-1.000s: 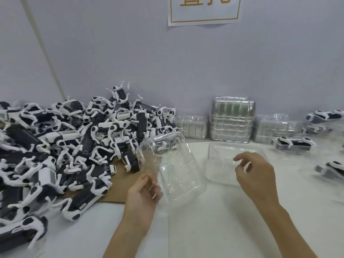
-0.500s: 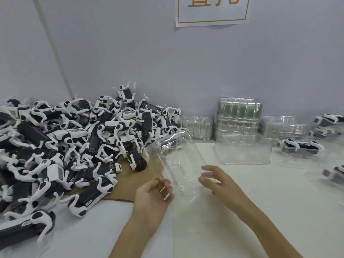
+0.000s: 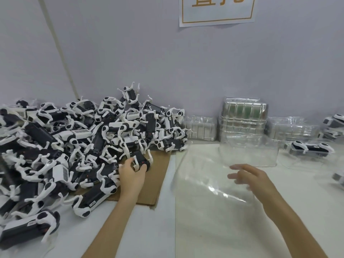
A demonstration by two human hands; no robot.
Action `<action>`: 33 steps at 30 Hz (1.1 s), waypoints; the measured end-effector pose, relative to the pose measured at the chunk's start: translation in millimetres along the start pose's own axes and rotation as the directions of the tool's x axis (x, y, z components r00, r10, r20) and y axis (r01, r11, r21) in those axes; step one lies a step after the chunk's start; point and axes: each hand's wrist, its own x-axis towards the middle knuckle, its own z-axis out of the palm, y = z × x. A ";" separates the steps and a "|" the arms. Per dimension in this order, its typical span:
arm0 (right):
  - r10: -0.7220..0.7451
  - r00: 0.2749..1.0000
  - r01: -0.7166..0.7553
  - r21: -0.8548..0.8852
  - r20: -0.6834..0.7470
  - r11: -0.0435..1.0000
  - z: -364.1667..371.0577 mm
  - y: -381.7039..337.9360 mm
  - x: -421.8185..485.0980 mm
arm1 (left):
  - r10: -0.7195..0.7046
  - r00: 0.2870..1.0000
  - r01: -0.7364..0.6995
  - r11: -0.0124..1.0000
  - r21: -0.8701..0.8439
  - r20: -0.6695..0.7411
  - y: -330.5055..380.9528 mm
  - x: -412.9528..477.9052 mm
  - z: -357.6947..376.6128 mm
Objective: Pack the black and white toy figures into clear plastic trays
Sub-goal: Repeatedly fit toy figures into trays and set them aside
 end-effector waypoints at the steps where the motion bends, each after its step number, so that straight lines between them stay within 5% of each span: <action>1: 0.016 1.000 -0.016 -0.021 0.015 1.000 0.9 1.3 0.3 | 0.033 0.999 -0.033 0.998 0.050 0.013 -0.4 3.7 1.1; 6: 0.002 1.000 -0.003 -0.076 -0.012 0.997 3.7 7.2 2.7 | 0.119 0.990 -0.106 0.984 0.143 -0.083 -1.9 6.4 3.6; 11: -0.292 0.923 0.293 -0.032 -0.252 0.956 5.4 -8.4 -9.2 | 0.199 0.980 -0.197 0.967 -0.163 0.000 30.0 -28.3 11.3; 15: -0.380 0.911 0.411 0.284 -0.160 0.866 8.8 -23.5 -19.4 | 0.358 0.919 -0.277 0.884 -0.377 0.165 70.9 -71.1 23.7; 20: -0.353 0.910 0.222 0.462 0.218 0.858 14.4 -27.9 -25.7 | 0.522 0.768 -0.352 0.828 -0.435 0.371 97.1 -120.8 45.7; 26: -0.260 0.964 0.258 0.454 -0.060 0.853 10.3 -27.0 -21.2 | 0.622 0.552 -0.582 0.764 -0.278 0.555 85.9 -119.8 46.7; 30: -0.266 0.953 0.303 0.382 -0.148 0.873 1.8 -22.5 -15.9 | 0.610 0.653 -0.619 0.771 -0.148 0.449 58.9 -91.3 26.5; 33: -0.301 0.948 0.319 0.363 -0.107 0.876 0.6 -22.1 -16.4 | 0.442 0.767 -0.445 0.889 -0.111 0.465 30.6 -81.1 15.9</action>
